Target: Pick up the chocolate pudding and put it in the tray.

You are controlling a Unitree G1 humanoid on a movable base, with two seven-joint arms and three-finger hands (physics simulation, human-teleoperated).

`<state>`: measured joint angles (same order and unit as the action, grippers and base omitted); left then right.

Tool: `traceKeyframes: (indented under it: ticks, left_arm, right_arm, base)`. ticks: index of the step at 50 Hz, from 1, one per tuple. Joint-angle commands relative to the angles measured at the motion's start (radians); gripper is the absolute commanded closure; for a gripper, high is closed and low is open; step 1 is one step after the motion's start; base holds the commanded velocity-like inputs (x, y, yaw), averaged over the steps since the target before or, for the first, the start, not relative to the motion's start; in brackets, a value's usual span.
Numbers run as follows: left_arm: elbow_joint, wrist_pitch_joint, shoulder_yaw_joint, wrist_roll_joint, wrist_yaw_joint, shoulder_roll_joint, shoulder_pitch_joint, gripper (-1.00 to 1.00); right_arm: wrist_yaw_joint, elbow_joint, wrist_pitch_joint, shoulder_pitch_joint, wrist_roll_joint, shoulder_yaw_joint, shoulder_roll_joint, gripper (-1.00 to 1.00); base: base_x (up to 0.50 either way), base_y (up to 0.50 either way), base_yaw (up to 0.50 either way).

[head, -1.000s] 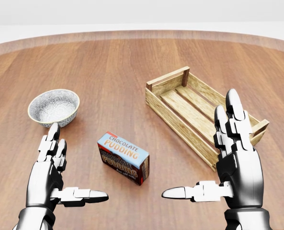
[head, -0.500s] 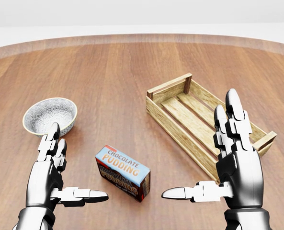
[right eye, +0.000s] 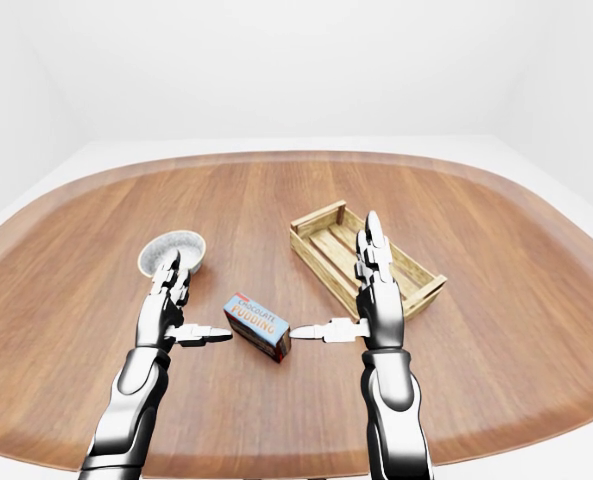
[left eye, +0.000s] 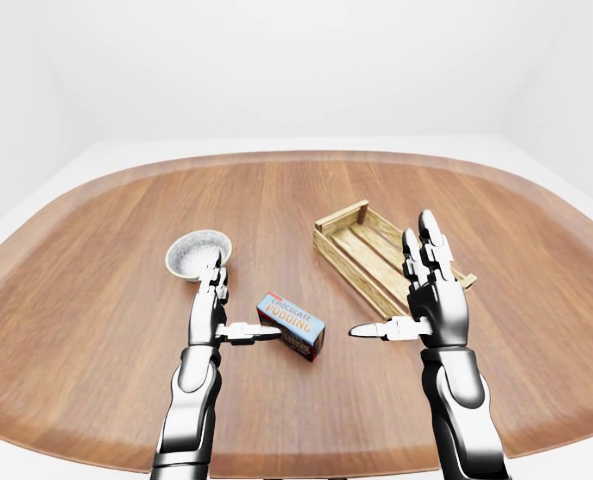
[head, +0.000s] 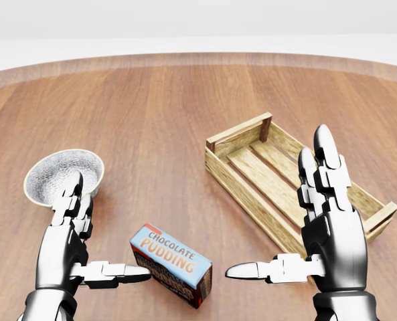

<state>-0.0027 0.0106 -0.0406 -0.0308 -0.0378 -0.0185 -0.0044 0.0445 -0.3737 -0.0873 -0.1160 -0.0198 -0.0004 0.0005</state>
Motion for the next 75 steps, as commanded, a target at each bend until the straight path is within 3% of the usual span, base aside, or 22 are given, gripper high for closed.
traceKeyframes:
  ticks: [1,36,42,54,65,75]
  left_arm:
    - [-0.002,0.001,0.0,-0.003,-0.001,0.0,0.0,-1.0]
    - [-0.01,0.006,-0.002,-0.012,-0.001,0.0,0.0,-1.0]
    - [0.011,-0.024,0.0,0.021,0.018,-0.004,-0.006,-1.0]
    - [0.013,-0.025,0.003,0.036,0.016,-0.002,-0.002,-1.0]
    - [0.021,-0.03,0.001,0.036,0.014,-0.003,-0.004,-1.0]
    - [0.016,-0.027,0.001,0.037,0.013,-0.003,-0.002,-1.0]
  right_arm:
    - [0.0,0.002,0.0,0.001,0.001,0.0,0.0,-1.0]
    - [0.001,0.001,0.0,0.001,-0.005,0.002,0.0,-1.0]
    - [0.003,-0.003,0.0,0.0,-0.005,0.001,0.0,-1.0]
    - [0.009,0.013,0.0,-0.008,0.013,0.014,-0.002,-1.0]
    - [0.012,0.272,0.0,0.013,0.05,0.042,0.003,-1.0]
    - [0.006,0.281,0.0,0.014,0.081,0.077,0.009,-1.0]
  base:
    - [0.16,0.0,0.0]
    - [0.08,0.0,0.0]
    - [0.0,0.0,0.0]
    - [0.0,0.0,0.0]
    - [0.0,0.0,0.0]
    - [0.0,0.0,0.0]
